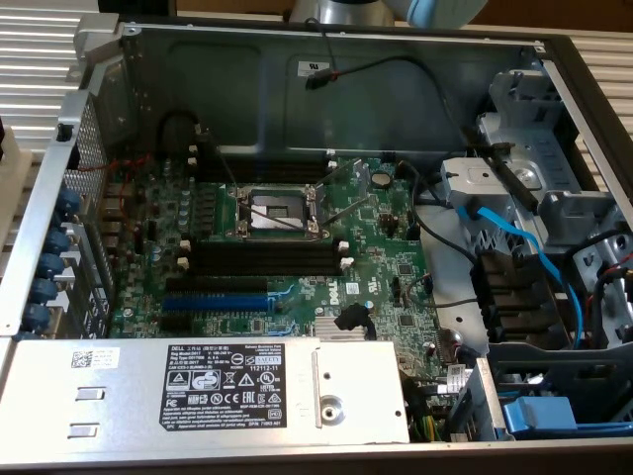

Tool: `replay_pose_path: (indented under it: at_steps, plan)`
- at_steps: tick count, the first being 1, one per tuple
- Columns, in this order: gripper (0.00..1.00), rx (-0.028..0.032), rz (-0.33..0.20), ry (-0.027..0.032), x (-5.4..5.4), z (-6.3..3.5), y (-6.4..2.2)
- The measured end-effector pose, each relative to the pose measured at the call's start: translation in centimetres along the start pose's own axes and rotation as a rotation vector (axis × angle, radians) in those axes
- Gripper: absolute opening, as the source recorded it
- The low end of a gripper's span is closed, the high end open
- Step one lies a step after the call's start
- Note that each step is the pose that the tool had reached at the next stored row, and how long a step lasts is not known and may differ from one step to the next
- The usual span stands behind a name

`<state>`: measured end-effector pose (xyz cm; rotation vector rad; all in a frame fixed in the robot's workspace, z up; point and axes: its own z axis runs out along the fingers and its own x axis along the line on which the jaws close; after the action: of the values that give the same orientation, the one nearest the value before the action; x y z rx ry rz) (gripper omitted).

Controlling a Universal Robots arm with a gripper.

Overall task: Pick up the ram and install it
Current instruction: 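Pick up the ram and move it above insertion slot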

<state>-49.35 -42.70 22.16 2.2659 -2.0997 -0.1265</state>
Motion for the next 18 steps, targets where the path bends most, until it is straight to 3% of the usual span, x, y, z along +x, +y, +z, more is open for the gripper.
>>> replay_pose_path:
  at_steps: [2, 12, 18]
  plan:
    - [0.24, -0.0004, 0.000, 0.0033, 0.0, 0.08, 0.00]
    - [0.24, 0.0023, 0.000, 0.0082, 0.0, 0.63, -0.05]
    - [0.24, 0.0023, -0.001, 0.0181, -0.1, 1.11, -0.10]
